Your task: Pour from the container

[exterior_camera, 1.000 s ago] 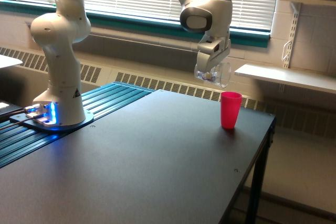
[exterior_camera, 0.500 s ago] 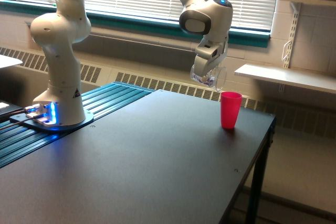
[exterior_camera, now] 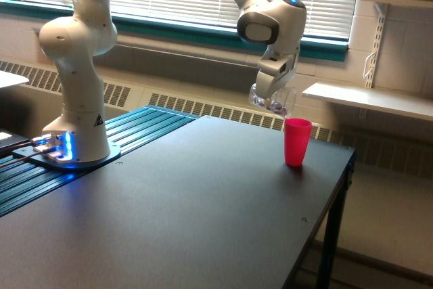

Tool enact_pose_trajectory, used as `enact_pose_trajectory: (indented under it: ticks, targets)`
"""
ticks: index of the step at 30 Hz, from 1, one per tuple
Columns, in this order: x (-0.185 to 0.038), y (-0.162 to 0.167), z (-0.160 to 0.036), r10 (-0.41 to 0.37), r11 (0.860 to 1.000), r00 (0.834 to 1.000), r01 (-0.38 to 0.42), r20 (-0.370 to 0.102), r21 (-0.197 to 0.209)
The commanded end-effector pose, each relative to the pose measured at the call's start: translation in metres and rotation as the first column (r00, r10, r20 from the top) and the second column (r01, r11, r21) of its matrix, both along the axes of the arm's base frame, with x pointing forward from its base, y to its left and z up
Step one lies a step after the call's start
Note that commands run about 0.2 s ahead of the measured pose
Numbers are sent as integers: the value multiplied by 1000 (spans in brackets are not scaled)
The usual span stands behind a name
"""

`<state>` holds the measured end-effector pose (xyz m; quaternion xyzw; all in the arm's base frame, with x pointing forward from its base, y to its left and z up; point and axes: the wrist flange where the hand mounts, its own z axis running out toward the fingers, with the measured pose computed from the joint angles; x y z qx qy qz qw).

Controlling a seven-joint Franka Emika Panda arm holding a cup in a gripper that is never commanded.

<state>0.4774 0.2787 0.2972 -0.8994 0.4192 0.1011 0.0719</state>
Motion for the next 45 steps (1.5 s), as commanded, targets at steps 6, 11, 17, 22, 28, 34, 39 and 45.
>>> enact_pose_trajectory:
  ticks: [6, 11, 17, 22, 28, 34, 39, 45]
  targets:
    - [-1, 16, 2, -19, 1000, 999, 19, -30, 4]
    - [-2, 21, 2, -21, 1000, 999, 21, -38, 5]
    - [1, 23, 2, -33, 999, 998, 33, -49, 12]
    - [4, 23, 4, -39, 999, 998, 39, -50, 9]
    - [7, 25, 5, -48, 999, 997, 49, -57, 14]
    - [8, 26, 4, -59, 998, 996, 60, -68, 13]
    - [10, 26, 5, -72, 997, 995, 74, -74, 19]
    - [12, 27, 6, -83, 996, 993, 85, -84, 29]
